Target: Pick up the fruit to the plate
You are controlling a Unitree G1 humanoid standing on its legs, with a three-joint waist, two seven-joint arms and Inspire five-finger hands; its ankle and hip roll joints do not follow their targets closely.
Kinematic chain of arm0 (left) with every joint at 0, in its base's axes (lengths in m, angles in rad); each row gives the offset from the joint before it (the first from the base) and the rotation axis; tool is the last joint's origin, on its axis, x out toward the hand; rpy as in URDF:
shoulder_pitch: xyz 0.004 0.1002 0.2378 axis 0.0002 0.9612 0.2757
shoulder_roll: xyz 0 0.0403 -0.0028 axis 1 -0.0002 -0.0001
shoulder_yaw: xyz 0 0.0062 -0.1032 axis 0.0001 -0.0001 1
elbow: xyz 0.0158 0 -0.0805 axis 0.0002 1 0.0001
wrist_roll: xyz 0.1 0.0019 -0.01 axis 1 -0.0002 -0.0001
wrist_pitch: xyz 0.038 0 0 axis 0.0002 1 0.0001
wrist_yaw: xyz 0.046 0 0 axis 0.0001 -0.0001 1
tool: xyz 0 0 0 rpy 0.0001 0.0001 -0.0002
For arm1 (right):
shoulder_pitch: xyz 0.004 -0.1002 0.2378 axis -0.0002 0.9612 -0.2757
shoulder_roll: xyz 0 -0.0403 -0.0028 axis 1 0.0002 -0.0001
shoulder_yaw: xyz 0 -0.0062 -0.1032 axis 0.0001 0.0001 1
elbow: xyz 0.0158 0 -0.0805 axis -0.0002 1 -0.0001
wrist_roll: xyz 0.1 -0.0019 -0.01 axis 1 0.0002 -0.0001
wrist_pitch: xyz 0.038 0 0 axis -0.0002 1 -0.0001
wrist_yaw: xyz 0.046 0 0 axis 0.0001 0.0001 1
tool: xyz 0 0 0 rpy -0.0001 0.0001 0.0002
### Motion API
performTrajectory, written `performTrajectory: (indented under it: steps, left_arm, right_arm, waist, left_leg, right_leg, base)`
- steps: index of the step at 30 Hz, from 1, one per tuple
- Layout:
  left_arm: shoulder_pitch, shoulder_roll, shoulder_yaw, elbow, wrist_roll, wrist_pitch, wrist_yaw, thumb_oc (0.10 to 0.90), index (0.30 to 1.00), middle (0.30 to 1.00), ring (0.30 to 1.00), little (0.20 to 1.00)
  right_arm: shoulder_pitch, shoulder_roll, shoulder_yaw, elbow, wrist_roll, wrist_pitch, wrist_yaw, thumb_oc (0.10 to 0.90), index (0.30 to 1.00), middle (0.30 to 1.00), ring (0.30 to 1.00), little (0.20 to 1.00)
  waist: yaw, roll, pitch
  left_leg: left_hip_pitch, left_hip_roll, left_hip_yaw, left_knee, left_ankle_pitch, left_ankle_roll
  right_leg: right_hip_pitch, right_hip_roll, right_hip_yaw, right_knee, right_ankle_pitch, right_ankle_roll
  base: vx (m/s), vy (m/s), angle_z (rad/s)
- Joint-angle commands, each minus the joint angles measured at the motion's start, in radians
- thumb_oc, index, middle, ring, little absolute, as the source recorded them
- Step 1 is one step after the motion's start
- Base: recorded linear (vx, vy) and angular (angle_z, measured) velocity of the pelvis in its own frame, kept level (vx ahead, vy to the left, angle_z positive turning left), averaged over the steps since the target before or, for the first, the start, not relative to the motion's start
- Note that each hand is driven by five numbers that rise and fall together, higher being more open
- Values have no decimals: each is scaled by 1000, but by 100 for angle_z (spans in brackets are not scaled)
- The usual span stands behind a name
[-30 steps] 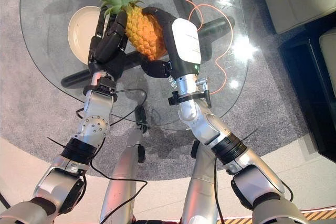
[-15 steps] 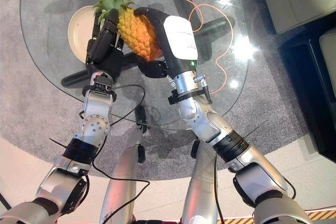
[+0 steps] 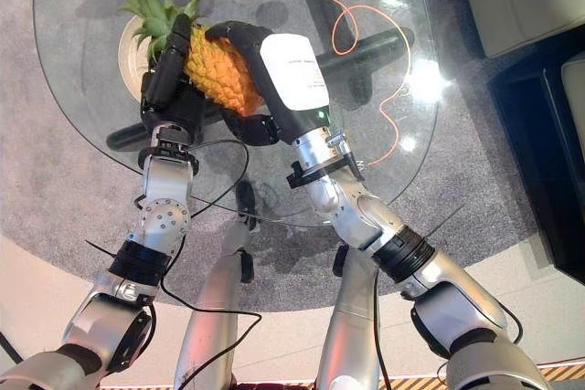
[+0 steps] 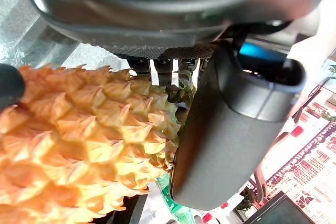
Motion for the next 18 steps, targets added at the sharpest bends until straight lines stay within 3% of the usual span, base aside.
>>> performTrajectory:
  steps: [1,4,5,6,8,18]
  left_arm:
    - [-148,20,-15,-114,58,-86,-24,800,900,900,900,900]
    - [-145,24,-15,-127,69,-119,-49,800,900,900,900,900]
    - [-146,26,-15,-128,76,-135,-57,504,646,646,646,604]
    - [-148,27,-14,-136,127,-170,-51,133,328,328,328,233]
    - [-152,30,-9,-145,170,-223,-41,100,300,300,300,200]
    - [-153,29,17,-164,328,-323,42,100,300,300,300,200]
  right_arm:
    - [-194,45,33,-227,-47,-181,4,100,300,300,300,200]
    - [-196,37,38,-226,-39,-176,9,100,300,300,300,200]
    - [-196,36,39,-223,-38,-176,8,100,300,300,300,200]
    - [-195,35,40,-219,-37,-175,5,100,300,300,300,200]
    - [-192,32,37,-207,-41,-183,1,100,300,300,300,200]
    - [-171,30,26,-182,-53,-173,-7,100,300,300,300,200]
  waist:
    - [18,-26,-18]
    - [19,-27,-18]
    - [20,-27,-18]
    - [20,-29,-18]
    - [21,-31,-18]
    - [22,-40,-18]
  left_leg:
    - [17,-63,34,62,-99,17]
    - [14,-63,32,64,-100,17]
    - [14,-63,32,65,-100,17]
    - [15,-63,31,64,-101,17]
    - [3,-64,28,65,-94,16]
    - [7,-63,23,70,-106,15]
  right_leg:
    - [91,19,-86,-235,134,11]
    - [90,18,-87,-235,133,12]
    - [90,19,-87,-234,133,12]
    - [90,19,-87,-235,133,12]
    - [81,21,-87,-236,141,10]
    - [86,22,-86,-229,128,10]
  base:
    - [0,0,0]
    - [0,0,0]
    - [0,0,0]
    - [0,0,0]
    - [0,0,0]
    - [0,0,0]
